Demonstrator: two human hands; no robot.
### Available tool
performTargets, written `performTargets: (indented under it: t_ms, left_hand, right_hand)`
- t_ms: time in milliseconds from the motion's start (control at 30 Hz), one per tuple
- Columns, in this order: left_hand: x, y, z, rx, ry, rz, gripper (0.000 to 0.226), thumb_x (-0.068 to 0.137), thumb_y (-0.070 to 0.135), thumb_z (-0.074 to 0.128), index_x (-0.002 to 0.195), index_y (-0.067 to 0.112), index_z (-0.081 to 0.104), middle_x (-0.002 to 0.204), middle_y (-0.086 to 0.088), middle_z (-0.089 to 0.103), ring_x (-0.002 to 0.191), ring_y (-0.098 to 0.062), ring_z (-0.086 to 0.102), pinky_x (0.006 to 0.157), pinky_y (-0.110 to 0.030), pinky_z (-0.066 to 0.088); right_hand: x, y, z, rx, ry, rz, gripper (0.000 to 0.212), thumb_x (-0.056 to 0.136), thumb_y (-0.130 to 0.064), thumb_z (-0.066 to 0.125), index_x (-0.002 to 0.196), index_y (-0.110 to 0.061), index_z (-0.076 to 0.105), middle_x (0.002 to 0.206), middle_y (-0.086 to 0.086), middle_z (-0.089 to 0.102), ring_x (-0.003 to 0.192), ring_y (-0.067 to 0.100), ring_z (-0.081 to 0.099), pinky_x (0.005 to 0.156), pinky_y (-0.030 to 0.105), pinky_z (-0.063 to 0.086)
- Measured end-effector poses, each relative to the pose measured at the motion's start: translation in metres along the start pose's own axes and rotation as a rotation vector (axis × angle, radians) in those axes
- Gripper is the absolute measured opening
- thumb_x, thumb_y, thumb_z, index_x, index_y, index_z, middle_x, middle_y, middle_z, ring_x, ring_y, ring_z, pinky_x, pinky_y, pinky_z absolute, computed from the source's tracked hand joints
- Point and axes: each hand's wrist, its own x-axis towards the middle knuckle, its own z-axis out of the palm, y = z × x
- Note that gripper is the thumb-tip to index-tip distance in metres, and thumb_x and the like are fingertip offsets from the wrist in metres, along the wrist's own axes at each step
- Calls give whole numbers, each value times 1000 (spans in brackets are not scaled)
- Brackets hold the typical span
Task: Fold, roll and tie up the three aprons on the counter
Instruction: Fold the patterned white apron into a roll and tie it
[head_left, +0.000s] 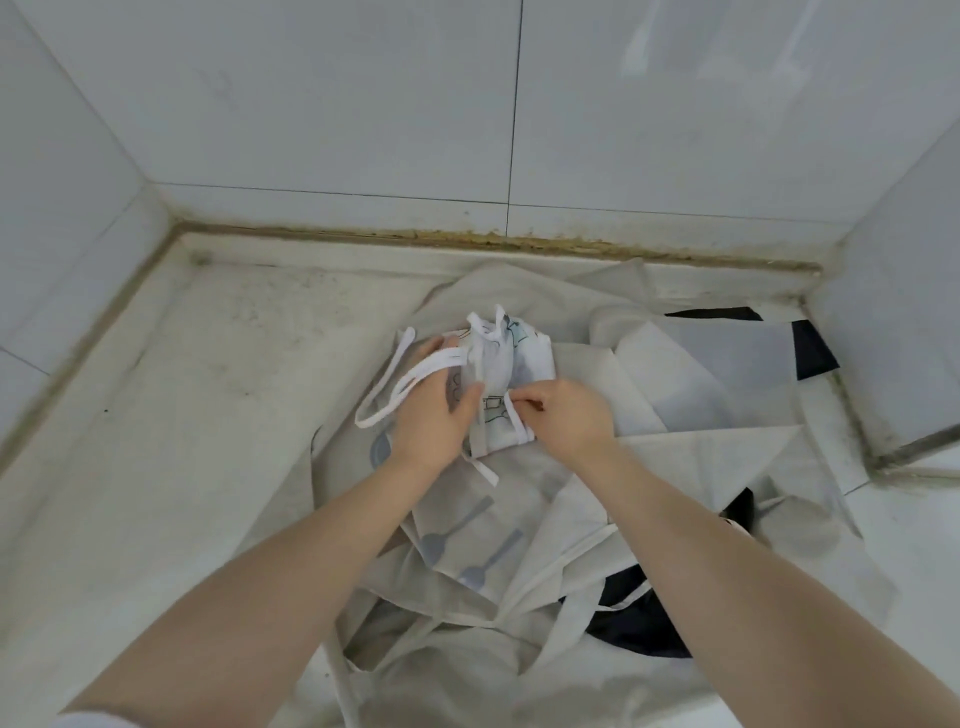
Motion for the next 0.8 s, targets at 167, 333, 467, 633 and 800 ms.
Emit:
performTargets:
  t_ms: [167,333,467,633,800]
  left_hand:
    - [14,16,-16,-286,249,-304,22,96,25,50,95,9,65,78,7,58,73,-8,54,66,-17,39]
    - [20,5,-30,-60,36,-394,39,94,25,52,62,8,65,63,-6,66,67,-25,64,73,-31,48]
    - [20,5,-41,123,70,-139,34,92,26,54,66,7,63,68,-9,62,75,-25,63,66,-32,45]
    - [6,9,-21,429,-128,647,21,78,11,48,78,6,68,83,-11,63,75,-24,56,66,-26,41]
    - [-4,8,2,669,-372,545,23,96,14,41,108,2,57,106,-11,59,101,-30,50,90,-25,25]
  right_hand:
    - [0,-2,-3,-43,-48,-2,27,93,-24,46,101,-28,72,97,2,69,92,26,61,75,35,51]
    - [-1,0,-2,11,-48,1,27,93,-20,46,101,-24,72,97,4,70,92,27,62,78,37,51]
    - [-1,0,-2,15,-56,12,26,92,-19,48,100,-21,72,94,6,70,90,27,62,76,36,50]
    - [2,8,-1,302,-100,61,25,88,-11,57,103,-22,74,90,1,70,82,14,60,78,30,49]
    - [-7,12,-1,802,-189,69,26,87,4,56,97,-14,72,82,3,70,74,7,62,67,13,49]
